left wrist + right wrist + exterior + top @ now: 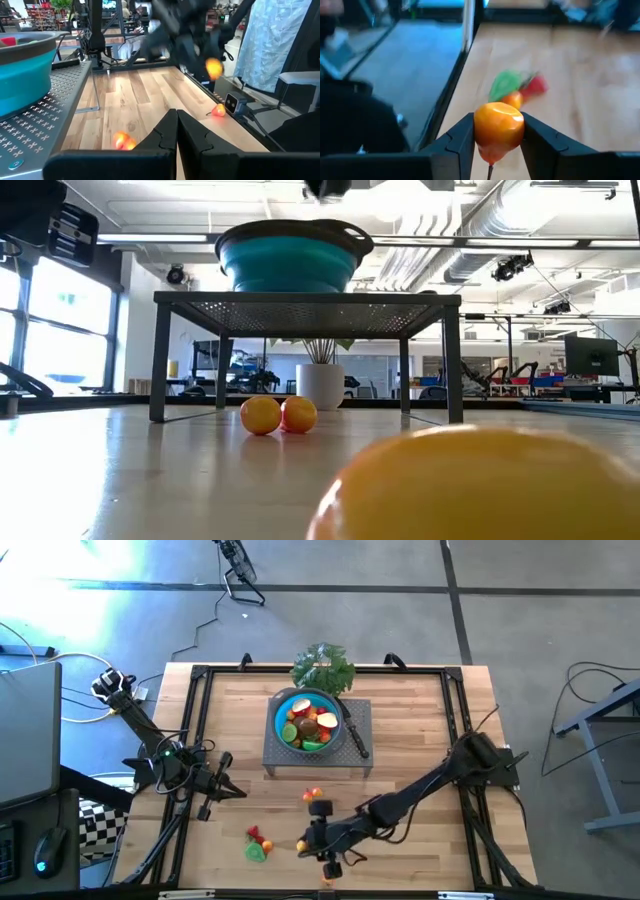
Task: Pick & Place Fruit
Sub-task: Put the pear into the blue strainer bowl on the shelf
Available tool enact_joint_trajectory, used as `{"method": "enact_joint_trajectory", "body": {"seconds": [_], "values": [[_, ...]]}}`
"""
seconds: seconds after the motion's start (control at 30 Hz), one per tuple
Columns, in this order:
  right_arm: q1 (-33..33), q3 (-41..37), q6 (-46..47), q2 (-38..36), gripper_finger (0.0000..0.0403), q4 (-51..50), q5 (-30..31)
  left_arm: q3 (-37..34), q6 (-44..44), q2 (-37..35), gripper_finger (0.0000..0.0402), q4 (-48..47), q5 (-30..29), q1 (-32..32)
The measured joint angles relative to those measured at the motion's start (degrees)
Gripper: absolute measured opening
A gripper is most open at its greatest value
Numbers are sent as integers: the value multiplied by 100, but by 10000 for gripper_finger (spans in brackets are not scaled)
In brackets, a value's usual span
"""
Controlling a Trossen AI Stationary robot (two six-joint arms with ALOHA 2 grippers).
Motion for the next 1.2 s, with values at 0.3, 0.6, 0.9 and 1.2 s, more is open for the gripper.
{"method": "enact_joint_trajectory", "body": {"seconds": [0.3,0.6,0.9,1.2], "values": [[-375,7,-21,-1211,126,-772,941,-2,0,0,0,-151,1,0],[-1183,7,-328,-2065,128,-1405,1274,-2,13,2,0,-262,1,-2],[-2525,7,-601,-2183,126,-1679,977,-2,20,2,0,-330,1,0],[-3506,7,-438,-2177,127,-2280,757,-2,20,2,0,-309,1,0]]}}
